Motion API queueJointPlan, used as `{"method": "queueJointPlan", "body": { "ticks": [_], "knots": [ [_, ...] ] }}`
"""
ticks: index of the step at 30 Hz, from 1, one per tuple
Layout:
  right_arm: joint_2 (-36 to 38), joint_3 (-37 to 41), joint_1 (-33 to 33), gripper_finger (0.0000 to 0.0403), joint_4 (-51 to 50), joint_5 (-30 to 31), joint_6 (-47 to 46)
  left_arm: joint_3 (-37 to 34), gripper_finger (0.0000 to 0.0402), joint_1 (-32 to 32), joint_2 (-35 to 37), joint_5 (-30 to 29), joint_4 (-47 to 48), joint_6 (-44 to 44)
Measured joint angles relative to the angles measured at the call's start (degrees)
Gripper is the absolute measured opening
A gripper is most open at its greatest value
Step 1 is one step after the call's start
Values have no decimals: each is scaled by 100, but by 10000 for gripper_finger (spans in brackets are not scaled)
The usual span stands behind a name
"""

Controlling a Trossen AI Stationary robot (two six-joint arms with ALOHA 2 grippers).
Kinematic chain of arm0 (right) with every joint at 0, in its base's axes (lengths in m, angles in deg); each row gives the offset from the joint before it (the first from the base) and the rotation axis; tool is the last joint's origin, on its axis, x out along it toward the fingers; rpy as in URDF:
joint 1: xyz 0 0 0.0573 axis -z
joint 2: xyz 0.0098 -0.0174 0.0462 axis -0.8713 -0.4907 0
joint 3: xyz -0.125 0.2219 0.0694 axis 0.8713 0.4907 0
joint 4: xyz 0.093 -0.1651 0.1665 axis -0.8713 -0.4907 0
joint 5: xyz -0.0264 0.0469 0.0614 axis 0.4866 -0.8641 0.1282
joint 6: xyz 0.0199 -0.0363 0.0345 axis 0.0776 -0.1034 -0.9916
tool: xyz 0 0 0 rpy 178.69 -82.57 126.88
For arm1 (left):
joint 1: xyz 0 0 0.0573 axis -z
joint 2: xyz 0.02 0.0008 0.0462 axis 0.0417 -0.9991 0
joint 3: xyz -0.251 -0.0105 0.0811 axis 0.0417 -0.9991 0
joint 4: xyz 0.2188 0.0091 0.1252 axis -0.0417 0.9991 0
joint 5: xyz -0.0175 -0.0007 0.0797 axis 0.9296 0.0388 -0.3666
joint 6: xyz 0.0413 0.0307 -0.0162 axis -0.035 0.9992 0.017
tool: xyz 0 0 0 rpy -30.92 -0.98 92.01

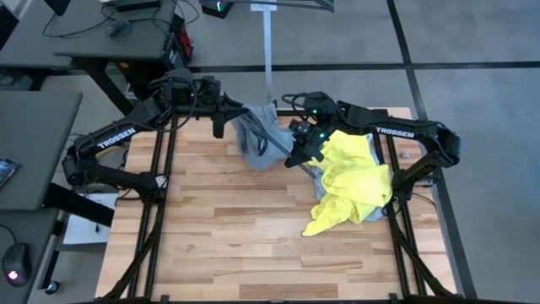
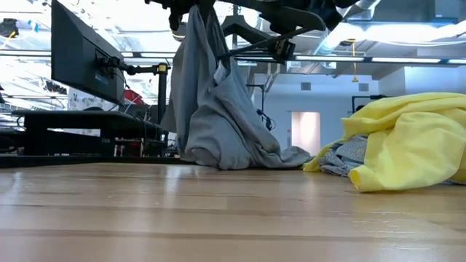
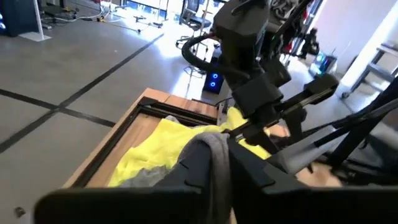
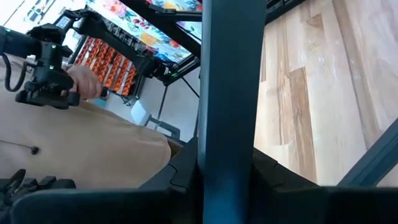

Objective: Hang clothes
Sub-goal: Hang the gray shirt on the black hanger

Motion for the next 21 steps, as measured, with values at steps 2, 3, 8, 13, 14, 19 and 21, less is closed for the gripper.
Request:
{"method": "queueJointPlan", "body": {
  "ticks": [2,3,8,13,14,19,21],
  "knots": [
    [0,0,0,61,-4,13,43,-4,71,0,45,4,-63,-19],
    [0,0,0,61,-6,43,104,-7,80,0,74,16,-81,-22],
    [8,-6,11,61,66,175,262,-11,101,-12,282,98,52,211],
    [8,-7,37,60,72,303,117,-15,103,-82,405,-308,582,1140],
    [6,-7,40,60,61,332,100,-17,103,-83,409,-398,650,1289],
    [4,-7,48,60,63,341,97,-17,103,-83,439,-596,697,1839],
    [4,-7,48,60,84,337,97,-17,103,-97,483,-646,734,1995]
  ]
}}
